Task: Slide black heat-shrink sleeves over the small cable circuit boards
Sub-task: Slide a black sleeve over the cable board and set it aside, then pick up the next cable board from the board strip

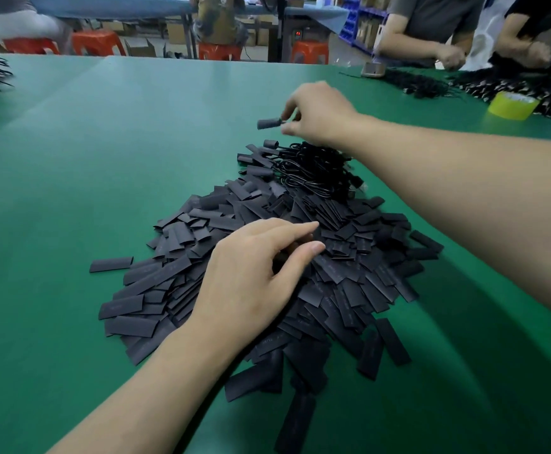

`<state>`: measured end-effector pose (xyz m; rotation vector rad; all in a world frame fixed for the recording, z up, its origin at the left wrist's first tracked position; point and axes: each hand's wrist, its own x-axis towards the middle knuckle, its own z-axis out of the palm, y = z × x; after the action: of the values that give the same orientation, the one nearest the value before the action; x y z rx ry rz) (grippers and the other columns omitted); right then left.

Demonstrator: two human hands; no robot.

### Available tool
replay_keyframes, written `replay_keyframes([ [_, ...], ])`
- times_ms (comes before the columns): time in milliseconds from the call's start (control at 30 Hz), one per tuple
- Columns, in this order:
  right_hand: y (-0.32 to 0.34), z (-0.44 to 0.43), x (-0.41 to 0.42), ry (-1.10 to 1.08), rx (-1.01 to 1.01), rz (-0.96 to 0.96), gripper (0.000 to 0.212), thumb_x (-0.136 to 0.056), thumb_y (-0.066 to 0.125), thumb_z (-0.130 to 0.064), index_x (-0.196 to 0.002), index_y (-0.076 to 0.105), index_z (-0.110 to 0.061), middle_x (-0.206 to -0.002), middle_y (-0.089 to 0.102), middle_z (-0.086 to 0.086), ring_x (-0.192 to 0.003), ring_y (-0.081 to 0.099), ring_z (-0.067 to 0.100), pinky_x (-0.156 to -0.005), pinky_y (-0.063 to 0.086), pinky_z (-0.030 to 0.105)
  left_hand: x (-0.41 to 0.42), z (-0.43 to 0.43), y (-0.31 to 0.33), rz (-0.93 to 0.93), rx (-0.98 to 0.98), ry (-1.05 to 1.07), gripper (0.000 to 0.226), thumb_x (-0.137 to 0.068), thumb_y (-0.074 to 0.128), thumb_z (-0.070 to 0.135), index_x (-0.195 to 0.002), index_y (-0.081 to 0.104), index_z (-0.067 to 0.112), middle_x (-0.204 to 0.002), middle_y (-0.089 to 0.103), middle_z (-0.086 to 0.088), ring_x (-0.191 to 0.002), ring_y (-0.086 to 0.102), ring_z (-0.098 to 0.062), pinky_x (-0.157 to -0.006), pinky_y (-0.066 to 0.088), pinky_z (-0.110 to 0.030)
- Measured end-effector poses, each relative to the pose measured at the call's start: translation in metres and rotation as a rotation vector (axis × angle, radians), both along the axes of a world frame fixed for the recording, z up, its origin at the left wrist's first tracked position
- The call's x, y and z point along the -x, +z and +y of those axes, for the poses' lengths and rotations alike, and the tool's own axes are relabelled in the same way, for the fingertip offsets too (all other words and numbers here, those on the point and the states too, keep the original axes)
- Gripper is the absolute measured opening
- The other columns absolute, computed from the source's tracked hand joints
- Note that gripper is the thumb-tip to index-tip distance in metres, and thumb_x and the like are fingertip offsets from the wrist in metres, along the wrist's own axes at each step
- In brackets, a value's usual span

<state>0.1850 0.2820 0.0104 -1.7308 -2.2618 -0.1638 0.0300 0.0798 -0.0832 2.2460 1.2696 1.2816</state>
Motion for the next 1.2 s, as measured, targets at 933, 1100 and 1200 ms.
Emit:
replay_keyframes([
  [933,-0.092,-0.156,-0.064,-0.122,-0.150,0.387,0.029,-0.106,0.044,-0.037,-0.102,0.062,-0.014,-0.105,0.060,0.001,-0.105,0.052,0.022,-0.095,0.040,0.040,-0.017,-0.010,0.004,0.250,-0.181,-0.027,0.035,-0.102,0.057,0.042,-0.088,0.076,0.016,-0.092,0.069,0.006,-0.086,0.063,-0.020,-0.077,0.052,-0.041],
  [1100,-0.090,-0.164,-0.064,-0.125,-0.215,0.428,0.025,-0.106,0.045,-0.029,-0.102,0.063,-0.013,-0.104,0.060,0.002,-0.103,0.052,0.023,-0.094,0.039,0.039,-0.016,-0.011,0.003,0.248,-0.228,-0.013,0.033,-0.104,0.056,0.041,-0.092,0.074,0.017,-0.093,0.067,0.006,-0.085,0.059,-0.020,-0.075,0.049,-0.039],
  [1200,-0.091,-0.165,-0.063,-0.142,-0.180,0.369,0.026,-0.107,0.043,-0.030,-0.104,0.062,-0.012,-0.105,0.060,0.003,-0.104,0.052,0.024,-0.094,0.037,0.038,-0.016,-0.010,0.006,0.286,-0.276,-0.011,0.029,-0.103,0.058,0.038,-0.096,0.074,0.015,-0.096,0.067,0.003,-0.086,0.060,-0.024,-0.076,0.049,-0.042],
])
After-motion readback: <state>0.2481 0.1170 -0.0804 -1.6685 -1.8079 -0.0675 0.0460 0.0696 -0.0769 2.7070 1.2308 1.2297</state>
